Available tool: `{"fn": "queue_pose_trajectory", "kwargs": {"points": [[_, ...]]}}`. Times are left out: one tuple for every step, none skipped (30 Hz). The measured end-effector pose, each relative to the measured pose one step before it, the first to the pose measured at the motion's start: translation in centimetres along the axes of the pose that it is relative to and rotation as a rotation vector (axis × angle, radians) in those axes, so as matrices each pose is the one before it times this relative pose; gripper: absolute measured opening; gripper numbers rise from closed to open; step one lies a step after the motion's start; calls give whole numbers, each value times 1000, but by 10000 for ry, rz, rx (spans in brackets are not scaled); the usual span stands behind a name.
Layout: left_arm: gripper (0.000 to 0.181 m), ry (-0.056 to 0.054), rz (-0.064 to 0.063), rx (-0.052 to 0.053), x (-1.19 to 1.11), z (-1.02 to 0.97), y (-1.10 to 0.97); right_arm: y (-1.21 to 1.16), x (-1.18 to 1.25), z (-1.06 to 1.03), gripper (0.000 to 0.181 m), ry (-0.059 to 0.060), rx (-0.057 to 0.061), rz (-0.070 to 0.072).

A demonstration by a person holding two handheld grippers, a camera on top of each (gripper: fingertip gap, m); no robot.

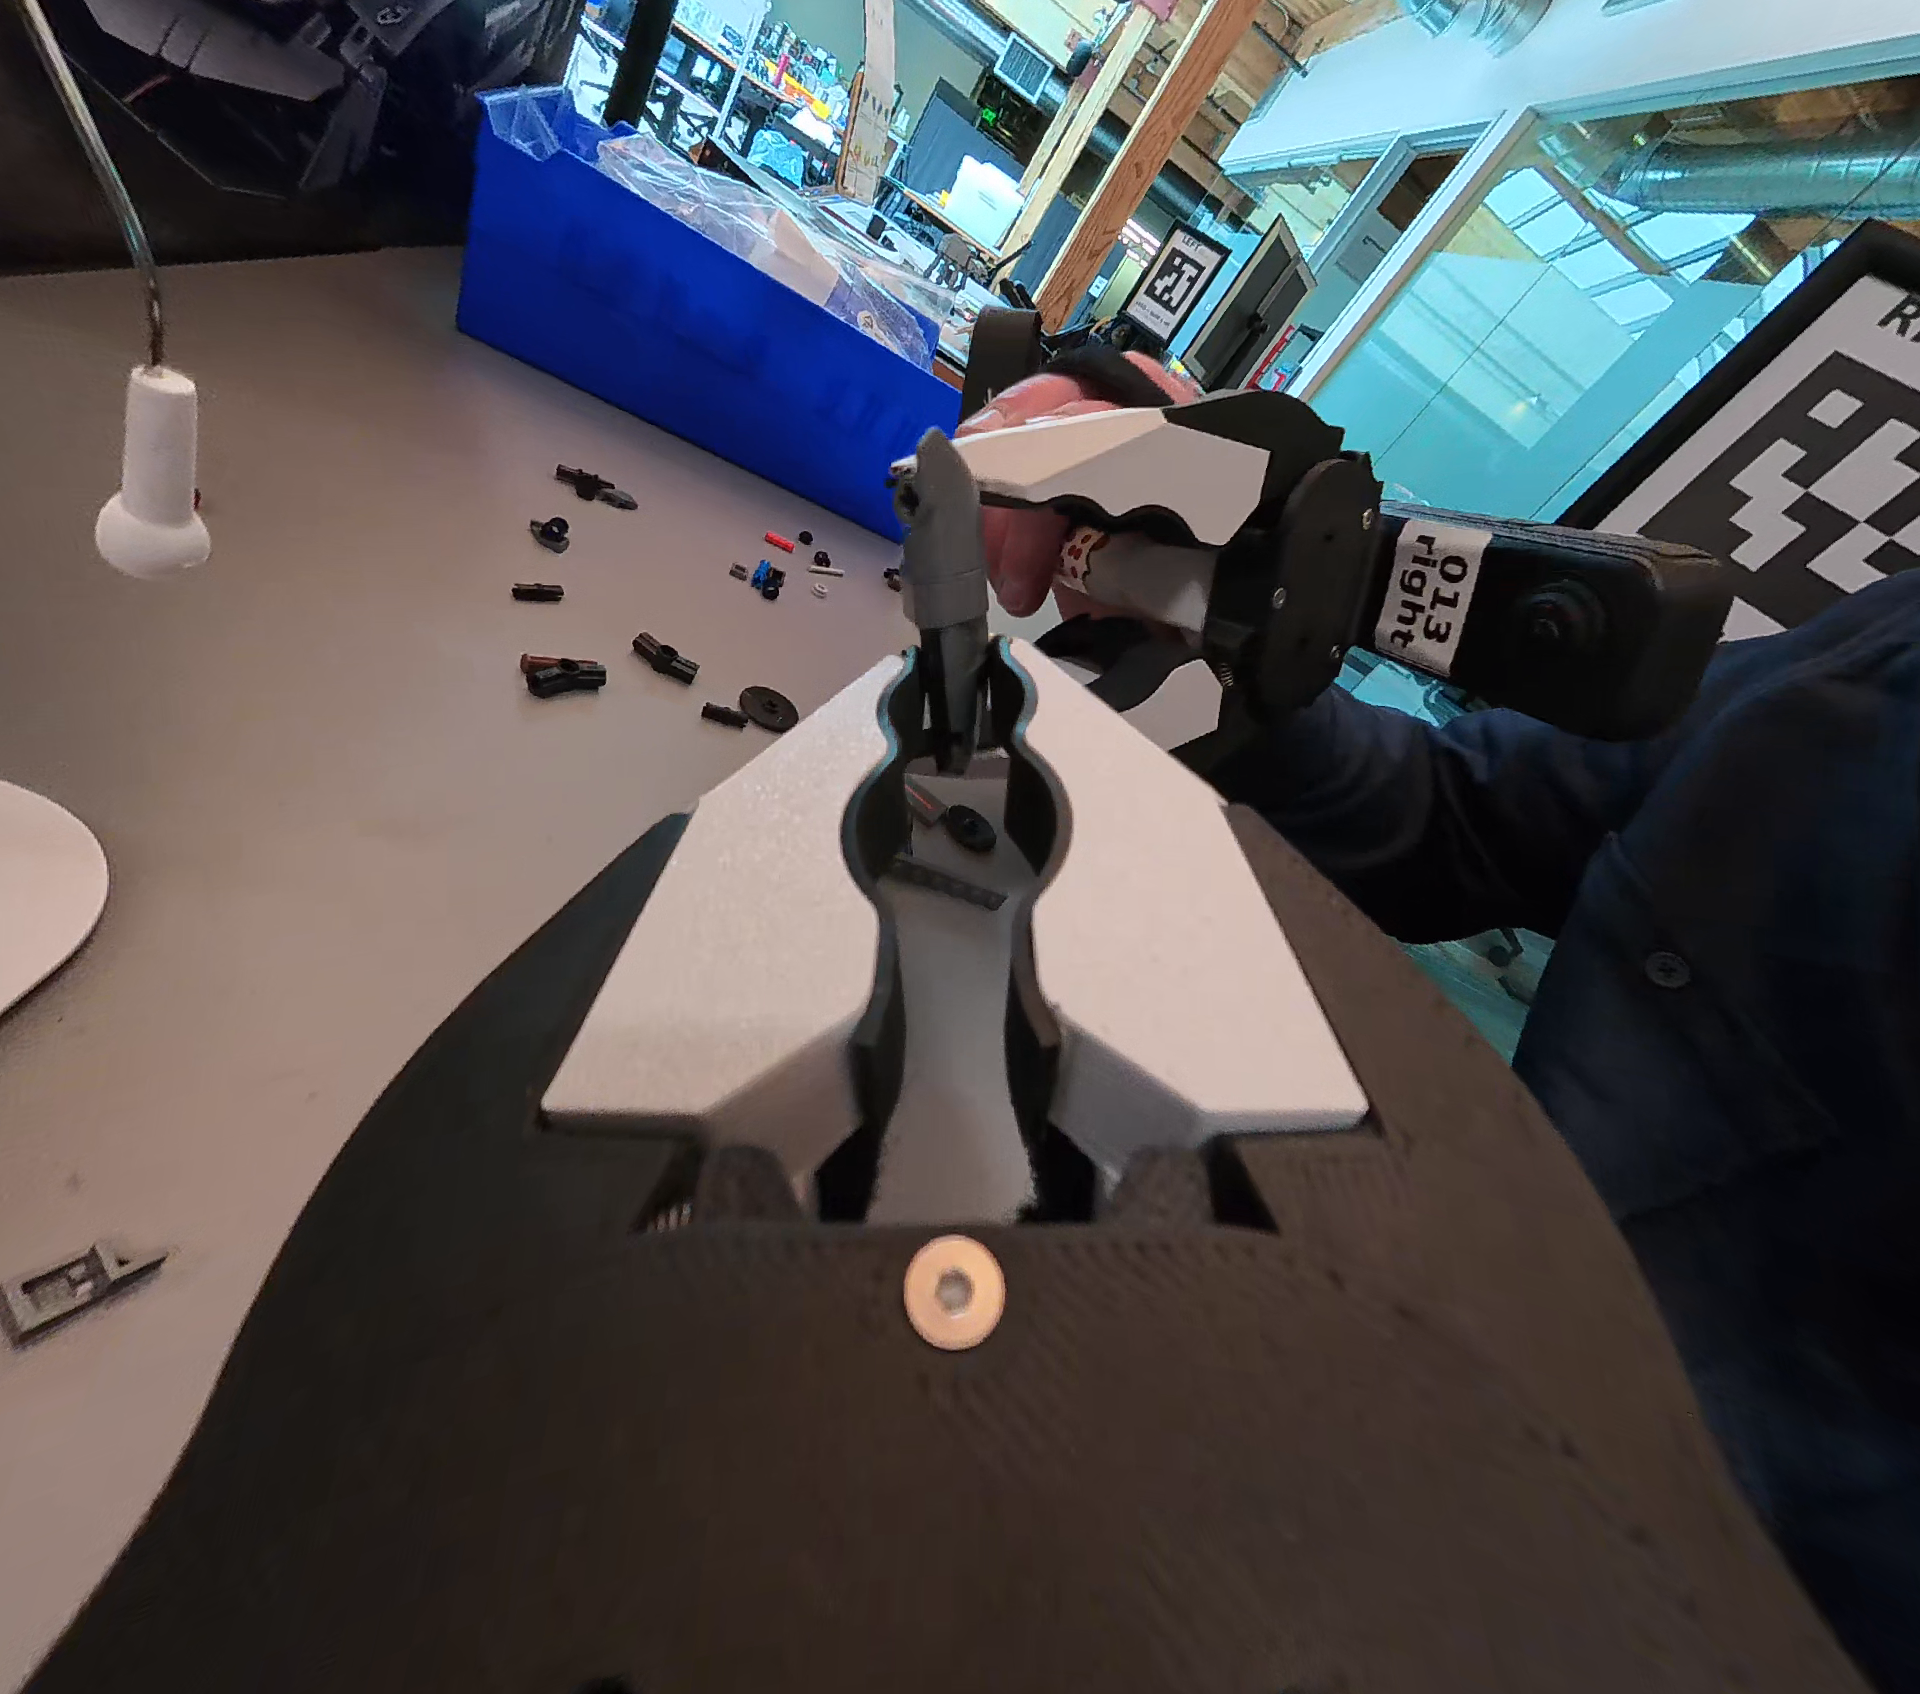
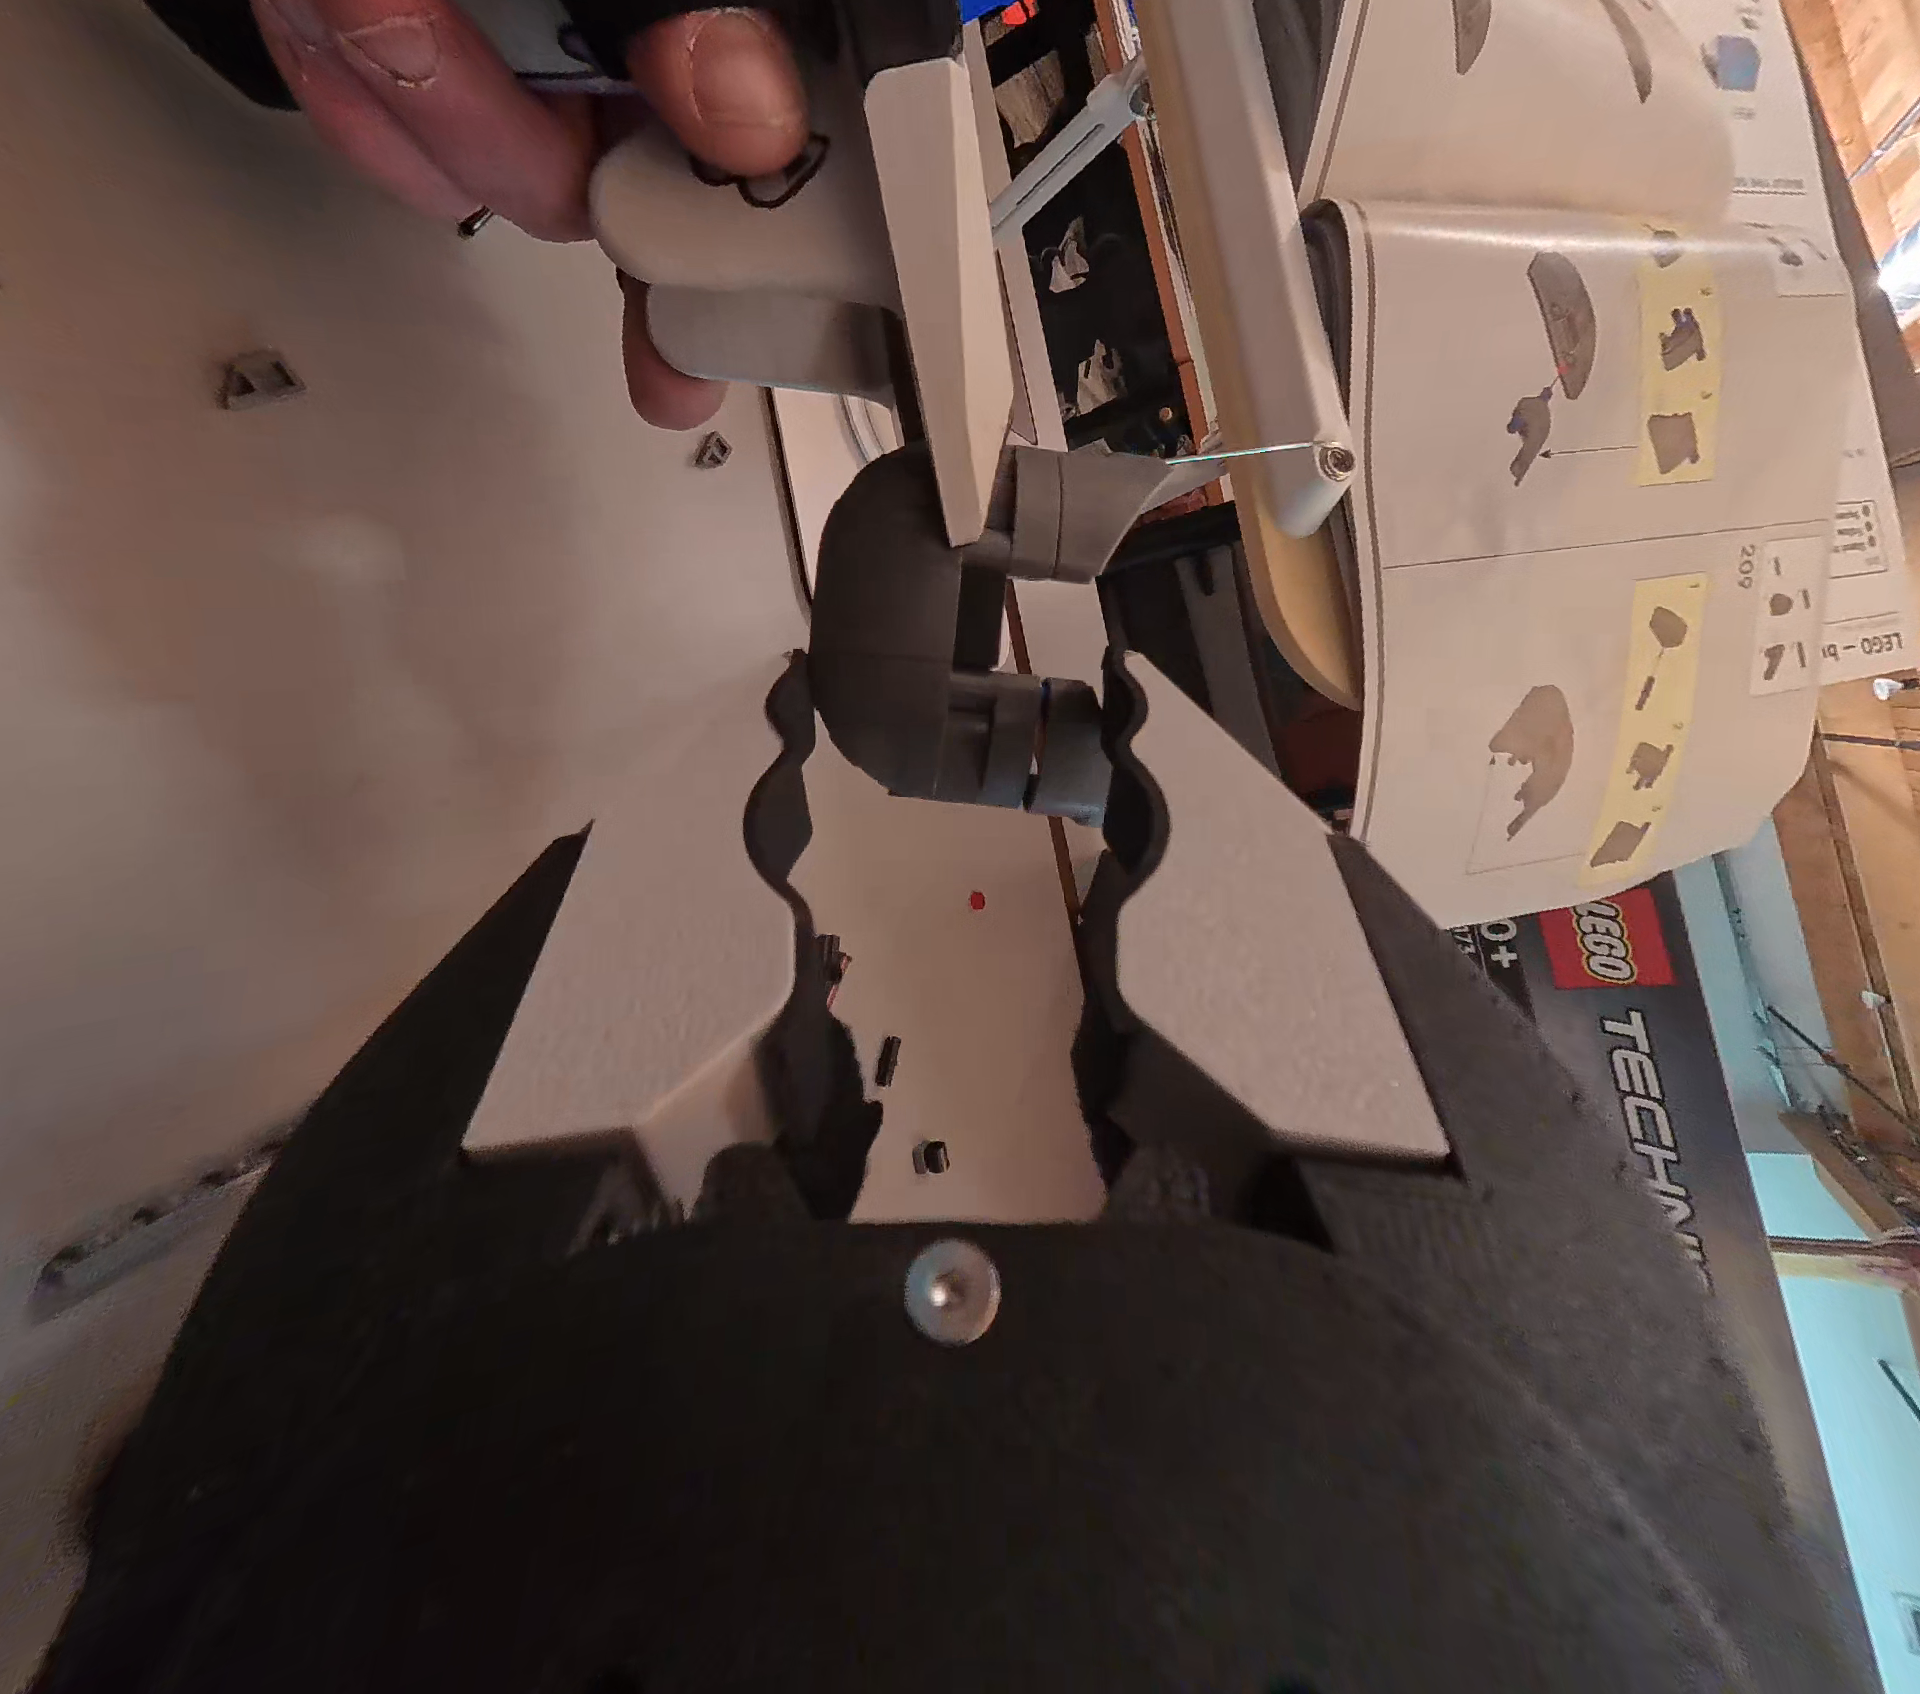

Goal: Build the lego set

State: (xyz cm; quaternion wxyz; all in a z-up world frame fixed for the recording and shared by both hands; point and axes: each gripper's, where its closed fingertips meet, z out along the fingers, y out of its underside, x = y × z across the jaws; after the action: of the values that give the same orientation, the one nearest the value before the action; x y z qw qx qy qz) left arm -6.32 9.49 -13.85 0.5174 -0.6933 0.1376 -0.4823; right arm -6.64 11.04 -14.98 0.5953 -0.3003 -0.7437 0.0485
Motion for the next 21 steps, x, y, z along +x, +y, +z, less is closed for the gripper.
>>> {"fn": "queue_pose_trajectory", "kwargs": {"points": [[10, -12, -18, -2, -16, 13, 18, 22, -118, 44, 53, -86, -36, 60], [10, -28, 5, -31, -55, 9, 82, 56, -135, 36, 53, -95, -37, 53], [10, -17, -3, -1, -55, 5, 40, 24, -72, 28, 51, -38, -11, 34], [10, 12, -30, 29, 0, 10, -17, 5, -20, -1, 51, -11, -9, 20], [10, 7, -14, 4, -4, 17, 27, 0, -33, -5, 51, -62, -26, 72], [10, 20, -15, 32, 14, -8, -25, -30, 6, 4, 51, -33, 1, 94], [10, 33, -39, 41, 26, -23, -75, -22, 25, -8, 51, 3, -9, 44], [10, -14, 28, -2, 11, 3, -24, -5, -4, 13, 51, -29, -39, 44], [10, -28, 34, -7, 1, -12, -10, 10, -34, 37, 50, -52, -25, 58], [10, -18, -2, -7, -44, -21, 20, 10, -52, 59, 50, -49, 5, 57], [10, -4, -26, 12, -62, -34, 19, -50, 28, 27, 50, 5, 68, 48], [10, 46, -1, 88, 11, -60, -110, -166, 128, -24, 50, 55, 132, 71], [10, 94, 6, 121, 122, -63, -199, -166, 217, -46, 51, 66, 118, 138], [10, 54, -15, 83, 64, -50, -182, -5, 213, 36, 52, 100, 11, 131], [10, -9, 5, -28, -64, -64, 7, 263, 121, 111, 55, 78, -141, 14], [10, -21, 38, -53, -85, -54, 126, 399, -14, 129, 63, -7, -187, -66], [10, -5, -31, -20, -81, -46, 96, 296, -17, 78, 65, -19, -93, -36], [10, 28, -41, 27, -23, -28, -2, 175, 28, 31, 66, -6, -16, 50], [10, 12, -7, 14, -7, 13, -15, 45, 113, -17, 67, 12, 34, 115], [10, -15, 14, -16, -38, 31, 20, -4, 169, -71, 67, 12, 67, 189], [10, -6, -6, -15, -37, 22, 49, 82, 215, -87, 68, -9, 65, 288]]}}
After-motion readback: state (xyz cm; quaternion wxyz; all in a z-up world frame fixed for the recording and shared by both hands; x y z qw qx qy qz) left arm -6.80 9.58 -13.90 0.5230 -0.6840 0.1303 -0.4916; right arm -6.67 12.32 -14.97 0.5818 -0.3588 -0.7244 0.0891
